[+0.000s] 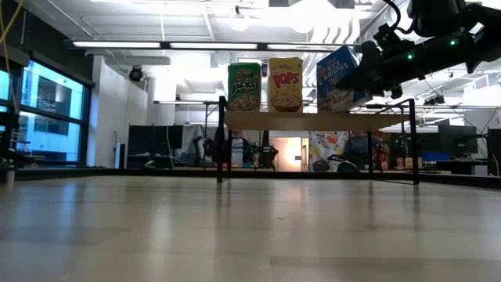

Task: Stack cereal on shelf
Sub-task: Put the blue cereal box on the shelf

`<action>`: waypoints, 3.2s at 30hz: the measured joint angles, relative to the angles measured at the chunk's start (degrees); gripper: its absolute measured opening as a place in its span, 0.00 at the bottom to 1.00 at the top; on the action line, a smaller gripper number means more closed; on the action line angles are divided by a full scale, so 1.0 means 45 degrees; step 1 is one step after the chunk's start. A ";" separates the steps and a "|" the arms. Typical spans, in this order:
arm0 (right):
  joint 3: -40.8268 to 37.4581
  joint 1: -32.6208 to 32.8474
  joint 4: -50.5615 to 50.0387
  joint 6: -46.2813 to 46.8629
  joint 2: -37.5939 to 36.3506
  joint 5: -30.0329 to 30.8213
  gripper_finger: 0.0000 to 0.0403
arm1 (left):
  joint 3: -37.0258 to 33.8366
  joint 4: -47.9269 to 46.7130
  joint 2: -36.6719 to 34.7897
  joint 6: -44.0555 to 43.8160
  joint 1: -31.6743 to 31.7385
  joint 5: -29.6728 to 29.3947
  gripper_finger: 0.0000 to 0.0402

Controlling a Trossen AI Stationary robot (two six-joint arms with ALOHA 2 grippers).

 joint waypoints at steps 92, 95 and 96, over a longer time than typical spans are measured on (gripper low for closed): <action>0.5445 -0.1944 -0.4663 -0.3903 0.2904 -0.3316 0.29 | 0.0000 -0.0907 0.0005 0.0005 -0.0002 -0.0001 0.55; 0.5459 -0.2118 -0.4852 -0.3896 0.2856 -0.3394 0.29 | 0.0000 -0.0907 0.0005 0.0010 -0.0001 -0.0004 0.55; 0.5463 -0.2175 -0.4903 -0.3890 0.2856 -0.3416 0.29 | 0.0000 -0.0907 0.0005 0.0006 -0.0005 0.0000 0.55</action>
